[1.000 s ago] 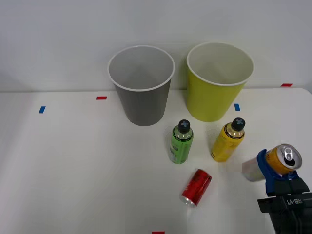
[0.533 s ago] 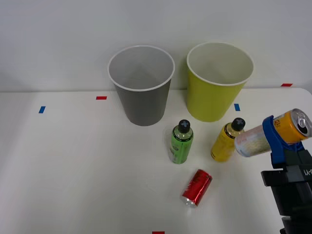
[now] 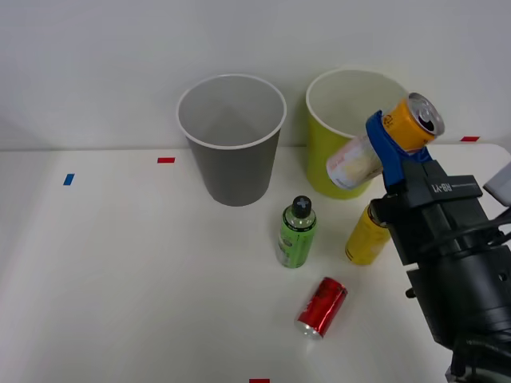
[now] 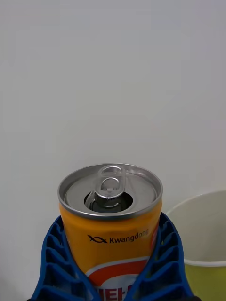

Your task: Put cans in the gray bin, plastic bottles in the light green bin

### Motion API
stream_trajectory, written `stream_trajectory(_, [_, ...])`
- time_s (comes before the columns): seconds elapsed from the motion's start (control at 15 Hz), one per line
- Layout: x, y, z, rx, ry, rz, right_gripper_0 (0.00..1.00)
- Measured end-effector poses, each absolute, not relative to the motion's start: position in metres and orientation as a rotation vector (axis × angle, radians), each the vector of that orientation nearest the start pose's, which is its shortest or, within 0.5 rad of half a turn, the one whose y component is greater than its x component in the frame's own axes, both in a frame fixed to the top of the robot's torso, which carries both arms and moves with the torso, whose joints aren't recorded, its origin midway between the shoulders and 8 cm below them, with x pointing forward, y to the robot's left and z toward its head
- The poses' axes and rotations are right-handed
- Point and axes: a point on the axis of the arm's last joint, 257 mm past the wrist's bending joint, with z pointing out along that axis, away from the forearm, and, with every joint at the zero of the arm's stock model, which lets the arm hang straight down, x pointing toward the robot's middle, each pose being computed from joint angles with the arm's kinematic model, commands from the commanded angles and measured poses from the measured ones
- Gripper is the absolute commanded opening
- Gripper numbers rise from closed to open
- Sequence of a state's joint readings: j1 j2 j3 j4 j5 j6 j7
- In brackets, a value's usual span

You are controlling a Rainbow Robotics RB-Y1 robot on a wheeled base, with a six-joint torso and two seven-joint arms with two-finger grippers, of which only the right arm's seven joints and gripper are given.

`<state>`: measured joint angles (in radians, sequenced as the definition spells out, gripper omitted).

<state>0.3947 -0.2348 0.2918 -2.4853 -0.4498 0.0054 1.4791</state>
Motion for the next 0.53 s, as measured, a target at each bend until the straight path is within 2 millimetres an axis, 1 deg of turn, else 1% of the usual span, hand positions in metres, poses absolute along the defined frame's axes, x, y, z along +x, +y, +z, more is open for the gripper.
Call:
stream_trajectory(0.13, [0.389, -0.117, 0.04, 0.019, 1.132, 0.661, 0.0])
stream_trajectory(0.2, [0.401, -0.107, 0.042, 0.01, 1.133, 0.68, 0.0])
stream_trajectory(0.33, [0.433, -0.087, 0.036, 0.003, 1.141, 0.709, 0.0])
stream_trajectory(0.53, [0.474, -0.053, 0.047, -0.02, 1.121, 0.746, 0.0])
